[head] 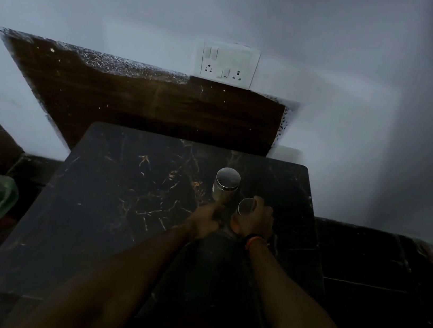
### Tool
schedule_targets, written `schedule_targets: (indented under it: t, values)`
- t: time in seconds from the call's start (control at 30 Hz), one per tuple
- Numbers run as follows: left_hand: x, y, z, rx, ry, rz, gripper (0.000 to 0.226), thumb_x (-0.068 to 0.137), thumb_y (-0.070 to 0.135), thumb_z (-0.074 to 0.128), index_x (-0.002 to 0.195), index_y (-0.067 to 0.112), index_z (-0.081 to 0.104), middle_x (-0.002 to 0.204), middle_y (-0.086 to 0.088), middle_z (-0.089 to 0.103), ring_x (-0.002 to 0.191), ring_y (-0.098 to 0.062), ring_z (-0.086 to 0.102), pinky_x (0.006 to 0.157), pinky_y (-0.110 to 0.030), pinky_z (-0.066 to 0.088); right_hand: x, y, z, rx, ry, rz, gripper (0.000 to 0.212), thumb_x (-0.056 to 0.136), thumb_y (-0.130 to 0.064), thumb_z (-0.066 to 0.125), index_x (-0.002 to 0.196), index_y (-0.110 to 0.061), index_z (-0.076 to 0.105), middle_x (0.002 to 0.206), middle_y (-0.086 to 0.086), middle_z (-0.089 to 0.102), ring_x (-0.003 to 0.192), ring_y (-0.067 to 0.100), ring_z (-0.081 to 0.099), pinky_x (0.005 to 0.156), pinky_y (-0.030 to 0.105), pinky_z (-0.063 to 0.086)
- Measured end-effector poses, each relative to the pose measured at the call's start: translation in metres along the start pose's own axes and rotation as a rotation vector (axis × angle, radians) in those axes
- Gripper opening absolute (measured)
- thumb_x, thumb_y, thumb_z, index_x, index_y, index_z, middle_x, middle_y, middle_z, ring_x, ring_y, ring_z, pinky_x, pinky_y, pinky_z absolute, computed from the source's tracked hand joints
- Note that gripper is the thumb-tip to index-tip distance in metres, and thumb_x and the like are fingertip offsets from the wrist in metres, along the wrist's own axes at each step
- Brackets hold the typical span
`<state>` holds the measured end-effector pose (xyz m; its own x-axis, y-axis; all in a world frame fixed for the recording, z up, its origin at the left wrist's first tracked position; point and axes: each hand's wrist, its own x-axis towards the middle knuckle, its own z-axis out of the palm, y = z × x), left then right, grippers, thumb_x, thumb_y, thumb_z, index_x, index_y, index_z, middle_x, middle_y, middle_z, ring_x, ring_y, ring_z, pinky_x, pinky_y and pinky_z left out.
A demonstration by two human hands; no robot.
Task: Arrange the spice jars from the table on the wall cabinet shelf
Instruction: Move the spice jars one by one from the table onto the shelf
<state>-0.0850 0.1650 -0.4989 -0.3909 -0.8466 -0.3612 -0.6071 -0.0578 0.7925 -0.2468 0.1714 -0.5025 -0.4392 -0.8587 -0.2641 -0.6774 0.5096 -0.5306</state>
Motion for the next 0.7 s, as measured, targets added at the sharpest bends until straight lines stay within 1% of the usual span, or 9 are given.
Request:
schedule_targets:
  t: [0.03,0.13,0.2,0.3,0.37,0.4,0.47,0.53,0.7]
  values:
    - [-0.001,-0.002,0.001,-0.085,0.019,-0.045,0.040,0.094,0.001,0.056,0.132,0.013,0.055,0.125,-0.009,0.062,0.105,-0.017,0.063,0.083,-0.026,0.054,0.000,0.001,-0.001,0.022,-0.006,-0.013,0.083,0.076,-0.032,0.083,0.148,-0.025,0.042,0.141,0.016,0.045,0.127,0.039,0.051,0.103,0.046,0.047]
    - [-0.003,-0.007,0.005,-0.293,0.077,-0.130,0.025,0.099,0.004,0.050,0.119,0.017,0.058,0.114,-0.008,0.064,0.098,-0.019,0.065,0.086,-0.037,0.057,-0.005,0.005,-0.005,0.148,-0.019,-0.066,0.082,0.074,-0.031,0.084,0.146,-0.026,0.045,0.139,0.013,0.047,0.127,0.035,0.052,0.105,0.045,0.047]
    - [-0.004,-0.009,0.006,-0.418,0.087,-0.180,0.021,0.103,0.011,0.047,0.121,0.016,0.058,0.117,-0.013,0.065,0.104,-0.028,0.066,0.089,-0.041,0.056,-0.011,0.007,-0.006,0.254,-0.014,-0.087,0.082,0.073,-0.030,0.086,0.145,-0.028,0.047,0.142,0.009,0.047,0.130,0.030,0.050,0.106,0.043,0.045]
    - [-0.006,-0.011,0.009,-0.633,0.087,-0.296,0.027,0.106,0.030,0.041,0.127,0.018,0.055,0.127,-0.017,0.062,0.112,-0.034,0.063,0.099,-0.050,0.053,-0.020,0.008,-0.013,0.403,-0.100,-0.102,0.086,0.072,-0.018,0.087,0.146,-0.033,0.046,0.150,0.003,0.043,0.138,0.027,0.044,0.110,0.047,0.043]
    - [-0.009,-0.013,0.011,-0.850,0.039,-0.385,0.041,0.105,0.046,0.037,0.134,0.021,0.051,0.133,-0.016,0.058,0.116,-0.034,0.061,0.102,-0.054,0.050,-0.024,0.009,-0.026,0.500,-0.201,-0.161,0.087,0.070,-0.011,0.086,0.144,-0.036,0.047,0.149,-0.002,0.044,0.137,0.027,0.043,0.106,0.050,0.047]
    - [-0.012,-0.015,0.012,-0.977,-0.006,-0.414,0.048,0.103,0.053,0.036,0.137,0.021,0.049,0.135,-0.016,0.056,0.119,-0.035,0.060,0.102,-0.055,0.049,-0.026,0.009,-0.034,0.536,-0.256,-0.211,0.087,0.070,-0.007,0.086,0.142,-0.036,0.049,0.147,-0.004,0.044,0.135,0.026,0.044,0.102,0.049,0.050]
    - [-0.017,-0.018,0.016,-1.234,-0.097,-0.417,0.057,0.099,0.060,0.038,0.139,0.020,0.049,0.138,-0.020,0.054,0.122,-0.040,0.059,0.098,-0.058,0.052,-0.028,0.008,-0.050,0.579,-0.358,-0.305,0.086,0.070,-0.003,0.084,0.141,-0.037,0.050,0.145,-0.007,0.045,0.132,0.025,0.046,0.097,0.043,0.053]
    - [-0.025,-0.017,0.018,-1.438,-0.151,-0.380,0.060,0.097,0.060,0.046,0.139,0.018,0.050,0.139,-0.025,0.054,0.121,-0.044,0.060,0.092,-0.057,0.054,-0.032,0.004,-0.065,0.625,-0.420,-0.368,0.084,0.071,-0.003,0.083,0.141,-0.036,0.050,0.142,-0.010,0.047,0.131,0.022,0.048,0.094,0.037,0.053]
    - [-0.043,-0.007,0.007,-1.631,-0.208,-0.235,0.061,0.093,0.044,0.061,0.144,0.013,0.048,0.140,-0.030,0.054,0.125,-0.046,0.058,0.100,-0.055,0.051,-0.038,-0.003,-0.088,0.817,-0.457,-0.428,0.084,0.070,-0.007,0.078,0.143,-0.037,0.050,0.146,-0.010,0.048,0.130,0.021,0.051,0.097,0.043,0.056]
